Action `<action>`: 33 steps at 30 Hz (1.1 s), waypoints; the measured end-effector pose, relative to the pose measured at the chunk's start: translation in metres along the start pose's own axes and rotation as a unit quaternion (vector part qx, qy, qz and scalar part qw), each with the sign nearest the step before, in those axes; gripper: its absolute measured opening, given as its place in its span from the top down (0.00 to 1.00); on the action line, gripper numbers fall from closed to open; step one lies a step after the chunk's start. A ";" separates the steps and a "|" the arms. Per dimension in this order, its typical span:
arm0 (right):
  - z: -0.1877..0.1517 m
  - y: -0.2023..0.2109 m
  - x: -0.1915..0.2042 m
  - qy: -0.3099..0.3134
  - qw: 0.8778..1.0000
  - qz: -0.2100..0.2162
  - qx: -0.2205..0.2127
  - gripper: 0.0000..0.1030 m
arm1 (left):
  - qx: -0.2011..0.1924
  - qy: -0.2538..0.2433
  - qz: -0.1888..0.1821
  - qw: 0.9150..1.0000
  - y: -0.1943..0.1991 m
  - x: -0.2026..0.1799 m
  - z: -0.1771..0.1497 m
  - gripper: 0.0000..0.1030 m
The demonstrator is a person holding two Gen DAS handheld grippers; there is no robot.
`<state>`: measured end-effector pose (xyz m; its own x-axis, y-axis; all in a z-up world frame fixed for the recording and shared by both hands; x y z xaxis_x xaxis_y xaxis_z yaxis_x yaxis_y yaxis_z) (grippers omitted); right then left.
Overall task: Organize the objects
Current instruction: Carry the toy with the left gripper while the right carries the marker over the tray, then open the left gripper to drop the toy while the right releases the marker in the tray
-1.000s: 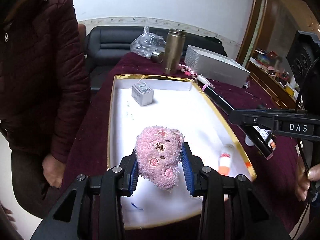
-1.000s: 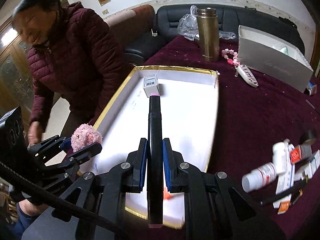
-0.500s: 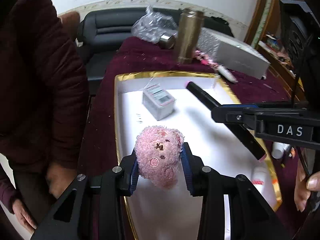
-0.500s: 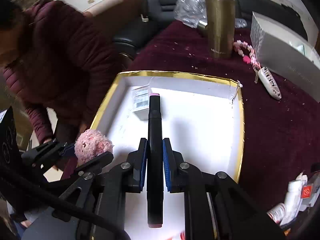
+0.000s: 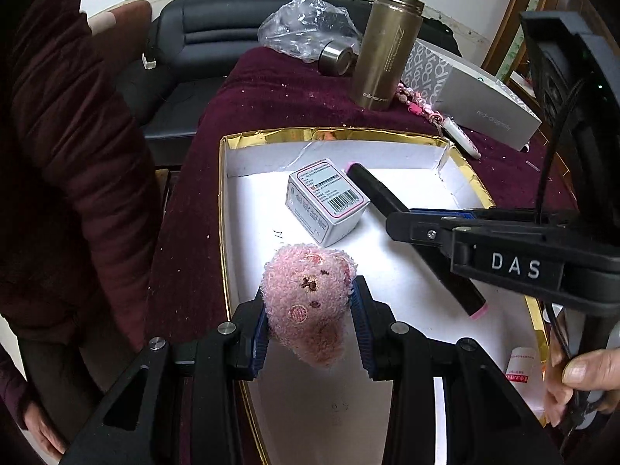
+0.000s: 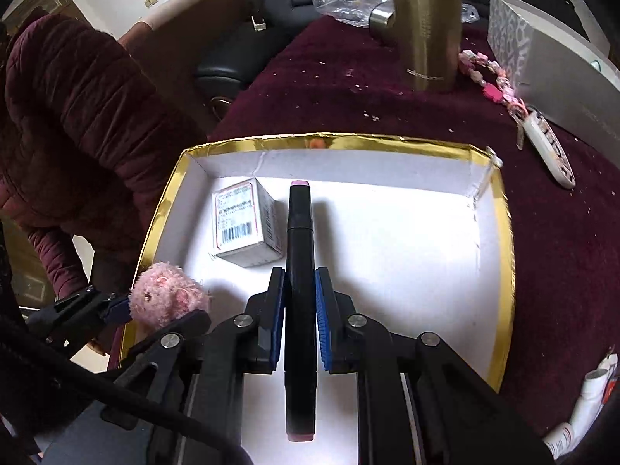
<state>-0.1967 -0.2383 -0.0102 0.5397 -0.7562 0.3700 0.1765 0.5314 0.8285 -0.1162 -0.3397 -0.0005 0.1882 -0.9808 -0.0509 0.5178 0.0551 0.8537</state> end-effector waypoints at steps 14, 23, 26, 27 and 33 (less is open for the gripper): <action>0.006 -0.012 0.002 -0.001 1.000 -0.005 0.003 0.88 | 0.014 -0.010 -0.001 1.000 -0.011 -0.007 0.006 0.67; 0.003 -0.014 0.001 -0.003 1.000 -0.004 0.011 0.87 | 0.020 -0.012 0.005 1.000 -0.013 -0.008 0.006 0.63; 0.002 -0.012 0.001 -0.004 1.000 0.000 0.012 0.87 | 0.020 -0.016 -0.004 1.000 -0.013 -0.009 0.005 0.58; 0.002 -0.011 0.002 -0.004 1.000 0.001 0.012 0.87 | 0.020 -0.016 -0.003 1.000 -0.013 -0.010 0.005 0.58; 0.001 -0.002 0.005 -0.003 1.000 -0.001 0.007 0.87 | 0.020 -0.008 -0.011 1.000 -0.012 -0.011 0.005 0.55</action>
Point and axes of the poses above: each gripper's, at about its wrist camera, not at the fingertips, and y roughly against the way its jaws point, x to its left, z to its top, the point moved 4 cm from there along -y, roughly the way its jaws point, and after that the axes turned 6 degrees about z, right-handed, at the moved point
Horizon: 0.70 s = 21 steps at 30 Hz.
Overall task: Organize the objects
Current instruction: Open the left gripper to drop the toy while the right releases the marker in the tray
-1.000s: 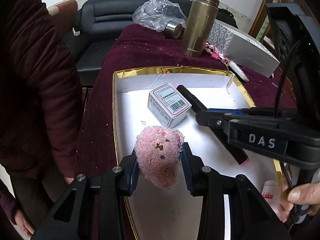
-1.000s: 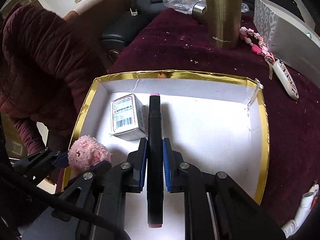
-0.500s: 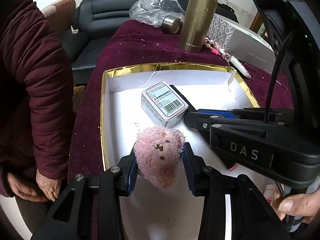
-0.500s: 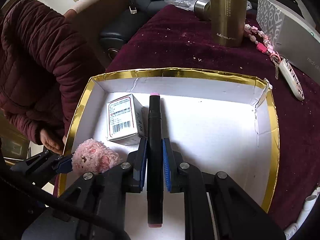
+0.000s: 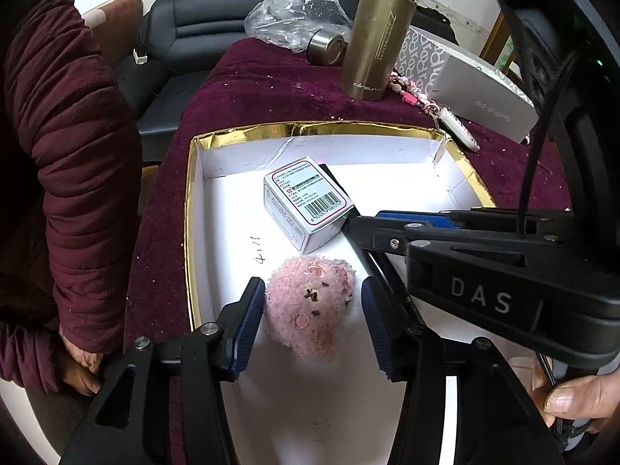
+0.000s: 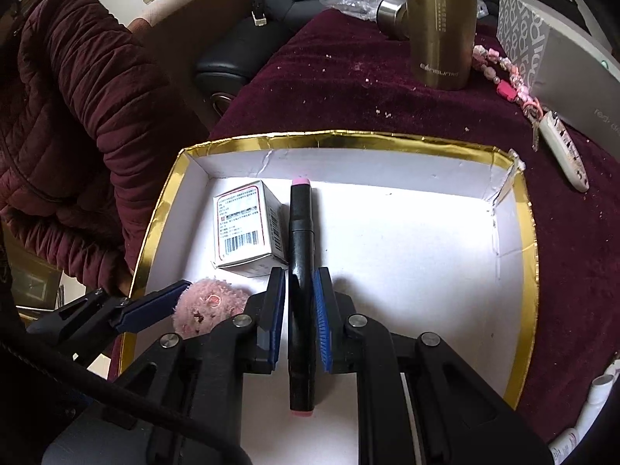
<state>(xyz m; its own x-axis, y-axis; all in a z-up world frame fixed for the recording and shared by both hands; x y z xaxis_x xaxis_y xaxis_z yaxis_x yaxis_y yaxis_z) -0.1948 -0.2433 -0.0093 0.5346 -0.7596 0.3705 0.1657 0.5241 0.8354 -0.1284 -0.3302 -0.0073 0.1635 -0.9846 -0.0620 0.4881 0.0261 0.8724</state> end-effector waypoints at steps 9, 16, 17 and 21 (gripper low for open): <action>-0.001 0.014 -0.003 -0.004 1.000 -0.001 -0.010 0.87 | -0.004 0.012 -0.032 0.999 0.013 0.004 -0.004 0.41; -0.005 0.020 -0.006 -0.008 1.000 0.007 -0.019 0.78 | -0.011 0.014 -0.029 0.999 0.028 0.002 -0.010 0.41; -0.006 0.023 -0.006 -0.009 1.000 0.008 -0.019 0.78 | -0.011 0.014 -0.029 0.999 0.030 0.002 -0.010 0.41; -0.013 0.034 -0.007 -0.012 0.999 0.017 -0.027 0.78 | -0.015 0.021 -0.028 0.999 0.037 -0.002 -0.012 0.41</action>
Point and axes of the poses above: each gripper's, at about its wrist camera, not at the fingertips, and y roughly against the way its jaws point, x to its left, z to its top, the point moved 4 cm from there along -y, roughly the way its jaws point, and after that the axes turned 6 degrees about z, right-handed, at the moved point
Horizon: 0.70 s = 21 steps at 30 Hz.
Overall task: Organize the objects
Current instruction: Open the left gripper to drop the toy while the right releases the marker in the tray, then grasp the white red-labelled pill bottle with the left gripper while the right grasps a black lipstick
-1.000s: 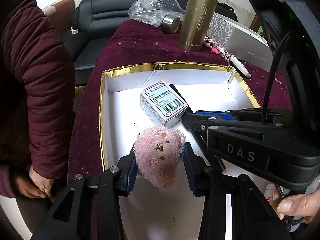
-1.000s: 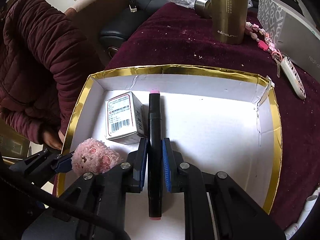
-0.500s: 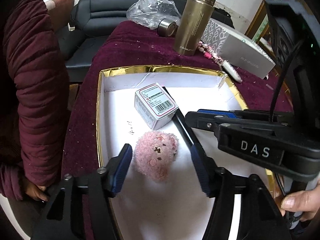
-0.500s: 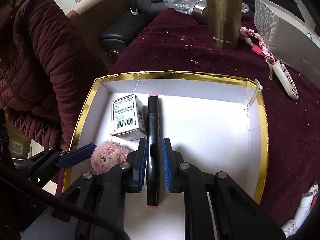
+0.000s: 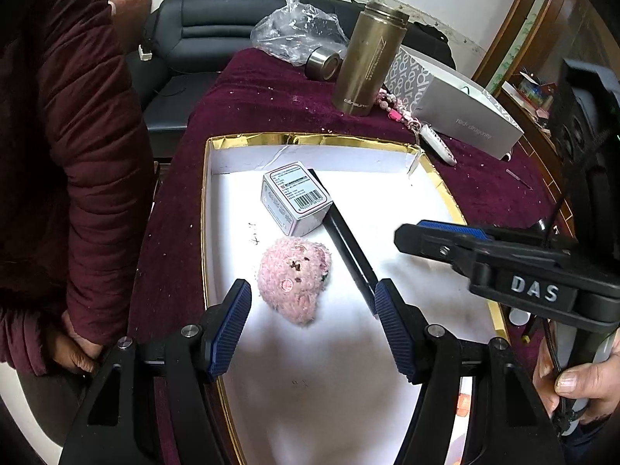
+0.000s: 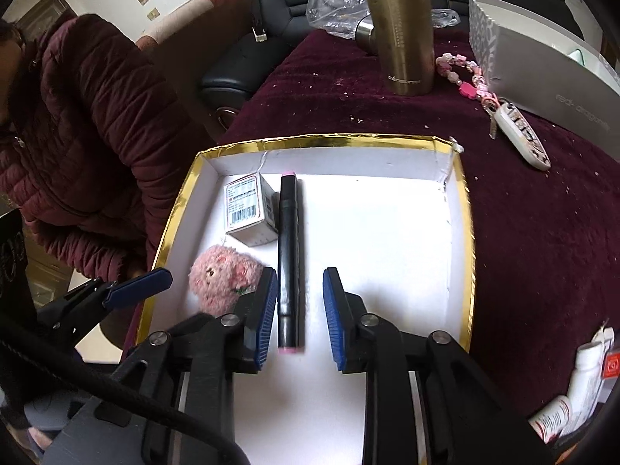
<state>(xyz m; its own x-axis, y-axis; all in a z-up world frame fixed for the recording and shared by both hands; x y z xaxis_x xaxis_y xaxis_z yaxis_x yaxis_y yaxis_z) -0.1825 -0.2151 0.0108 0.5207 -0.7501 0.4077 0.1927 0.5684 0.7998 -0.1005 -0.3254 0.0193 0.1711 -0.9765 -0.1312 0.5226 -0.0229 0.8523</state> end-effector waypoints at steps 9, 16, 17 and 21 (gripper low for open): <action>-0.038 0.048 -0.015 -0.028 0.997 0.067 -0.038 0.78 | -0.026 -0.012 -0.028 0.999 0.029 -0.036 -0.016 0.41; -0.086 0.092 -0.044 -0.046 0.991 0.095 -0.085 0.64 | -0.041 -0.053 -0.064 0.996 0.051 -0.096 -0.042 0.42; -0.091 0.099 -0.051 -0.050 0.990 0.096 -0.091 0.64 | -0.041 -0.060 -0.067 0.995 0.052 -0.104 -0.046 0.42; -0.109 0.138 -0.086 -0.066 0.985 0.093 -0.131 0.64 | -0.041 -0.097 -0.076 0.992 0.056 -0.149 -0.065 0.42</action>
Point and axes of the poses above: each gripper's, at about its wrist camera, not at the fingertips, and y roughly against the way its jaws point, x to its left, z to its top, the point moved 4 cm from there along -y, roughly the way its jaws point, and after that the axes turned 6 degrees about z, right-handed, at the moved point
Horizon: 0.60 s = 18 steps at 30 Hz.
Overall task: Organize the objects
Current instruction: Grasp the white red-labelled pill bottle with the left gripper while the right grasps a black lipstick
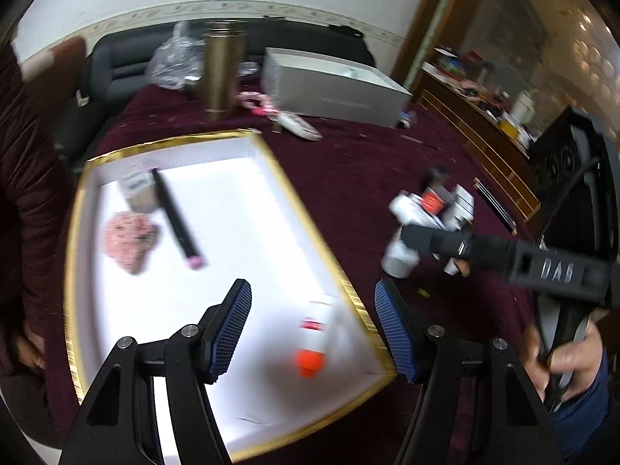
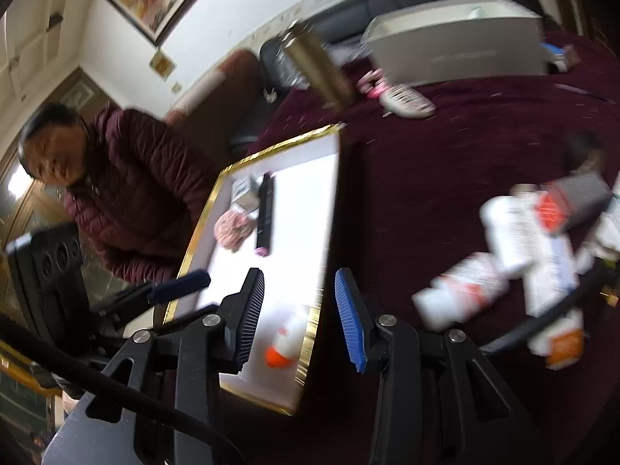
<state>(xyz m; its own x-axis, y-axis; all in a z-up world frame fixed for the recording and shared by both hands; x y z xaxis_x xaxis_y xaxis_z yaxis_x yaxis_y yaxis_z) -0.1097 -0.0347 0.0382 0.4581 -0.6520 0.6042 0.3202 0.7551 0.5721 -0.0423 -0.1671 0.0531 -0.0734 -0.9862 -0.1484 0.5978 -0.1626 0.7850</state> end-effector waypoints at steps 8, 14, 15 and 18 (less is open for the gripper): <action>-0.005 0.070 -0.058 -0.011 0.998 -0.031 -0.055 0.58 | 0.016 -0.065 -0.015 0.998 -0.020 -0.075 -0.018 0.42; -0.009 0.102 -0.127 -0.032 0.990 -0.085 -0.105 0.58 | 0.014 -0.119 -0.005 0.993 -0.041 -0.114 -0.006 0.42; -0.011 0.105 -0.139 -0.039 0.989 -0.092 -0.112 0.58 | 0.021 -0.126 0.005 0.992 -0.049 -0.118 0.000 0.42; -0.013 0.112 -0.164 -0.066 0.988 -0.092 -0.106 0.58 | 0.037 -0.134 0.025 0.990 -0.069 -0.121 0.015 0.42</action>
<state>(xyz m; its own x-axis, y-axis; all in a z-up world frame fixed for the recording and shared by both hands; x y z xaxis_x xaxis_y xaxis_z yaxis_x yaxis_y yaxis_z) -0.1385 0.1576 -0.0045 0.2681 -0.7722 0.5760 0.5607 0.6113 0.5585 -0.0866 -0.0372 0.0256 -0.2600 -0.9644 0.0487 0.5472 -0.1056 0.8303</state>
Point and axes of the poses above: each gripper's, at about its wrist camera, not at the fingertips, and y roughly against the way its jaws point, x to its left, z to its top, the point moved 4 cm from there along -y, roughly the way its jaws point, and after that the axes turned 6 degrees about z, right-handed, at the moved point
